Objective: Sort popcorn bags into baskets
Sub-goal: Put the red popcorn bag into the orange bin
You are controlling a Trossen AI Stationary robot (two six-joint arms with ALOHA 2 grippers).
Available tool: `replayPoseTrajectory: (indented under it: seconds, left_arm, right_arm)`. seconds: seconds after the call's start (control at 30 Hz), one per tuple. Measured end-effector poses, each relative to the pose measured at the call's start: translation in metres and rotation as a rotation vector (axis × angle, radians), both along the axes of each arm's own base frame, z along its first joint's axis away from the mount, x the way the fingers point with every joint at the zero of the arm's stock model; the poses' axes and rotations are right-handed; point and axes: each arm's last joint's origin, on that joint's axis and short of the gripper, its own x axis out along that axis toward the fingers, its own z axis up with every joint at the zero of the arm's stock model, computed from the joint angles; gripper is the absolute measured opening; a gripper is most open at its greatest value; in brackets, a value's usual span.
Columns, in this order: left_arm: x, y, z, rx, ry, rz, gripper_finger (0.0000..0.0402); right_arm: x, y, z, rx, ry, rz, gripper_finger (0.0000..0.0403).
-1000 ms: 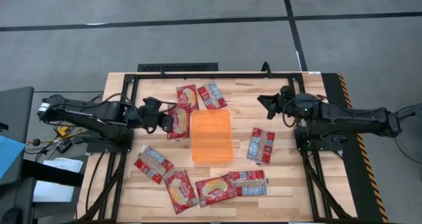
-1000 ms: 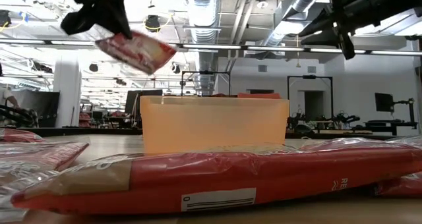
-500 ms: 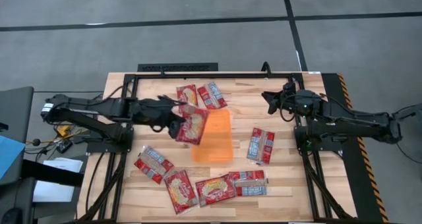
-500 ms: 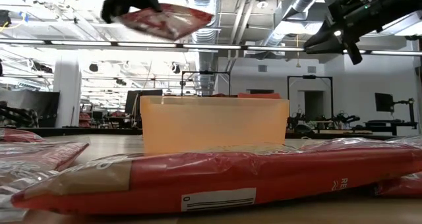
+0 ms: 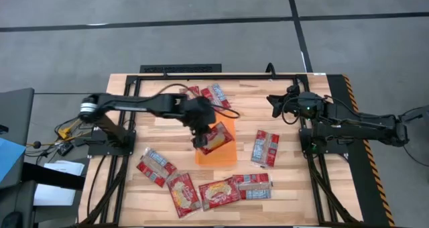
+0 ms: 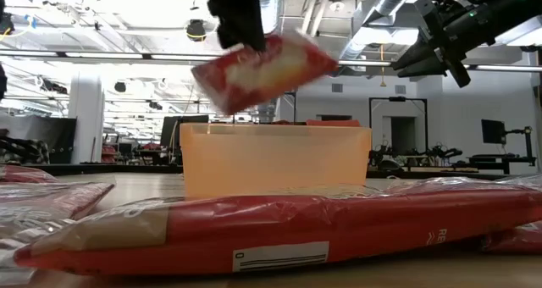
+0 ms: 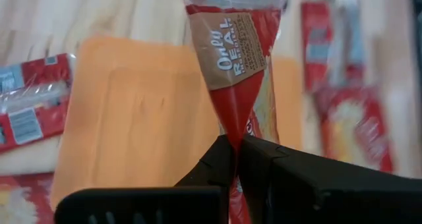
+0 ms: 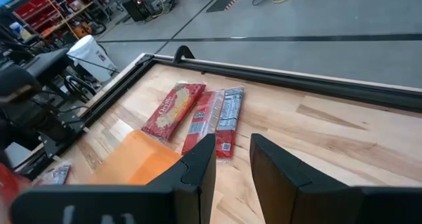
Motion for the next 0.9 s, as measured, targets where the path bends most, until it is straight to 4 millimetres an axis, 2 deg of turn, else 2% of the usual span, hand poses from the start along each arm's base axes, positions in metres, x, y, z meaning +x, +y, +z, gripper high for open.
replayPoseTrajectory:
  seconds: [0.2,0.37,0.63,0.9]
  left_arm:
    - [0.030,-0.002,-0.020,0.103,0.142,-0.175,0.0000]
    - [0.044,-0.002,-0.027,0.095,0.125,-0.282,0.0000]
    - [0.048,-0.002,-0.031,0.145,0.123,-0.382,0.0000]
    - [0.050,0.000,-0.035,0.139,0.125,-0.402,0.0000]
  right_arm:
    - [0.000,0.000,0.000,0.002,0.000,0.000,0.0118]
    - [0.000,0.000,0.000,0.002,0.002,0.000,0.0118]
    - [0.000,0.000,0.000,0.002,0.004,0.000,0.0118]
    - [0.000,0.000,0.000,0.001,0.005,0.001,0.0118]
